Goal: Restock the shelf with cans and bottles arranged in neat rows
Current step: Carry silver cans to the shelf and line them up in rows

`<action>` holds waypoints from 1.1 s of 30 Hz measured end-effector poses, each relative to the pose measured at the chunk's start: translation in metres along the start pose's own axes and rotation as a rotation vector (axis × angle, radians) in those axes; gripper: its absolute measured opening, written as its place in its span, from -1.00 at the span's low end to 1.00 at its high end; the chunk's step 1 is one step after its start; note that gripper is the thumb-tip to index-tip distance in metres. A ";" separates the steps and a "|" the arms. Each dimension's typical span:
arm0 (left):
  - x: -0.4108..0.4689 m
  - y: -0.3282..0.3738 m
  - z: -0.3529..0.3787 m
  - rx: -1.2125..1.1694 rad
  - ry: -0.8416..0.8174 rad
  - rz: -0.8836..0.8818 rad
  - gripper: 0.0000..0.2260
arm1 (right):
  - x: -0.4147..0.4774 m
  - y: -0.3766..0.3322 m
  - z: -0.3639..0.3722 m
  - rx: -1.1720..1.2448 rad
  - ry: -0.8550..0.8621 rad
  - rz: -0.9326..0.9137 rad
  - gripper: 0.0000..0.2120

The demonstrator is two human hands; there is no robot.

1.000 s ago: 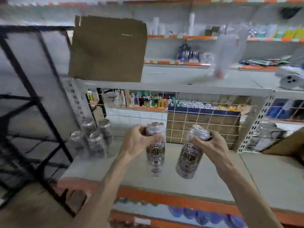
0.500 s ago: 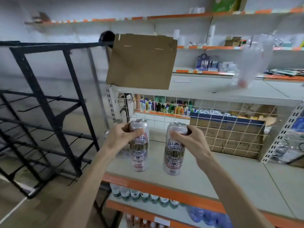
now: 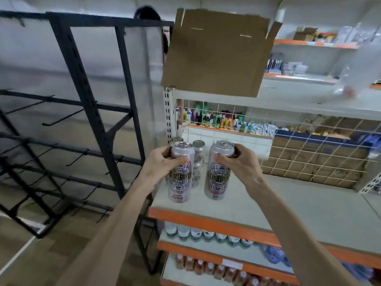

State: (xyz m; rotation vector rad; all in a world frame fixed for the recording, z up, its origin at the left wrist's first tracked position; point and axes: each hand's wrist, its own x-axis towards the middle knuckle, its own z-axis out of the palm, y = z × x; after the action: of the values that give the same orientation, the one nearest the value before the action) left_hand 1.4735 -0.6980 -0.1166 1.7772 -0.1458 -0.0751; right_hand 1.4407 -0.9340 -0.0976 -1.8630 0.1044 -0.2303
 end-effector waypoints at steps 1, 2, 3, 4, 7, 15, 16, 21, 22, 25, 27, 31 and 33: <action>0.005 -0.008 -0.008 -0.007 -0.012 -0.002 -0.61 | 0.002 0.002 0.010 0.010 0.009 0.001 -0.63; 0.009 -0.014 -0.014 -0.007 -0.017 0.001 -0.57 | 0.004 0.005 0.018 0.021 0.017 0.001 -0.61; 0.012 -0.021 -0.019 0.006 -0.025 0.011 -0.57 | 0.005 0.008 0.026 0.024 0.024 0.002 -0.59; 0.015 -0.026 -0.023 0.017 -0.032 0.019 -0.60 | 0.007 0.012 0.032 0.020 0.030 0.003 -0.58; 0.022 -0.046 -0.030 0.000 -0.037 0.031 -0.72 | 0.011 0.024 0.046 0.008 0.050 0.006 -0.59; 0.033 -0.096 -0.029 -0.047 -0.048 -0.052 -0.49 | 0.019 0.072 0.077 0.099 0.076 0.089 -0.59; 0.035 -0.101 -0.030 -0.037 -0.050 -0.057 -0.51 | 0.019 0.077 0.081 0.103 0.071 0.098 -0.57; 0.041 -0.121 -0.032 -0.037 -0.062 -0.047 -0.51 | 0.023 0.105 0.099 0.107 0.060 0.120 -0.53; 0.042 -0.124 -0.032 -0.040 -0.057 -0.047 -0.56 | 0.022 0.110 0.102 0.106 0.064 0.120 -0.52; 0.044 -0.131 -0.031 -0.046 -0.062 -0.037 -0.62 | 0.022 0.121 0.109 0.122 0.069 0.133 -0.51; 0.045 -0.135 -0.032 -0.048 -0.083 -0.031 -0.57 | 0.021 0.126 0.113 0.137 0.055 0.139 -0.51; 0.046 -0.146 -0.031 -0.085 -0.075 -0.032 -0.55 | 0.020 0.132 0.121 0.146 0.036 0.135 -0.53; 0.047 -0.151 -0.031 -0.106 -0.065 -0.035 -0.55 | 0.020 0.134 0.124 0.145 0.026 0.126 -0.48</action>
State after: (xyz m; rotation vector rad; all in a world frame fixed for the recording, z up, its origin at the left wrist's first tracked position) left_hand 1.5325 -0.6434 -0.2562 1.6722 -0.1545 -0.1627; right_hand 1.4920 -0.8623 -0.2580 -1.7031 0.2166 -0.1705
